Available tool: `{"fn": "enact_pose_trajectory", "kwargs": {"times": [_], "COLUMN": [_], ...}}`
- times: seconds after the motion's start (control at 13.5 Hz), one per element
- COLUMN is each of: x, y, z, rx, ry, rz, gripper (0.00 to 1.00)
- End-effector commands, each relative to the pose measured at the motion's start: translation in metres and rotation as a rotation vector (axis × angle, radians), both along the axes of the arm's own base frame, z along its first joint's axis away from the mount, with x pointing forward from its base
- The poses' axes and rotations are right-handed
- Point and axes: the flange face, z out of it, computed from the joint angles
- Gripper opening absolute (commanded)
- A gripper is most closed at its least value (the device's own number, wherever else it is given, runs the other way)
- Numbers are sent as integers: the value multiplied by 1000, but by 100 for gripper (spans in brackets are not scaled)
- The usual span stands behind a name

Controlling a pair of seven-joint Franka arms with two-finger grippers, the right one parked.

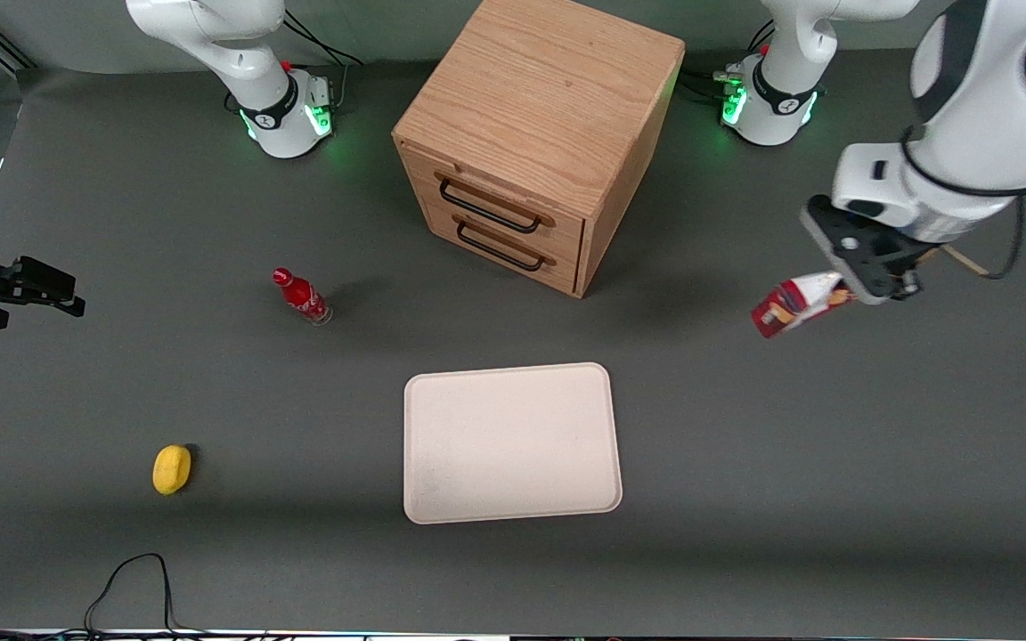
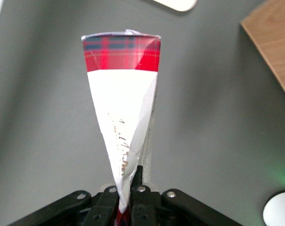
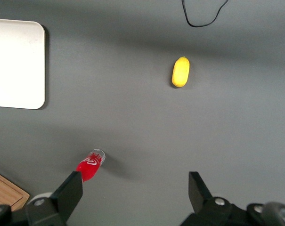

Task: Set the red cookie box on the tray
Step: 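Lift the upright cookie box and carry it over the cream tray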

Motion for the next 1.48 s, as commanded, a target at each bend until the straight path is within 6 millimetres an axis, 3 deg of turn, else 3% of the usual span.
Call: {"fn": "enact_pose_trajectory", "kwargs": {"times": [0.0,0.07,0.22,0.37,0.52,0.66,0.81,1.03,1.4], "x": [36,43,56,65,73,84,98,119,120], "y": [16,26,22,10,-22,-78,-134,-213,-287], "z": [44,59,71,58,42,26,-3,-57,-165], "rx": [21,11,-8,-47,-73,-76,-81,-131,-131], "ry": [1,-6,-17,-1,14,12,23,-4,2], "rz": [95,196,360,521,678,840,969,1028,1010], "gripper": [0,0,0,0,0,0,0,0,0]}}
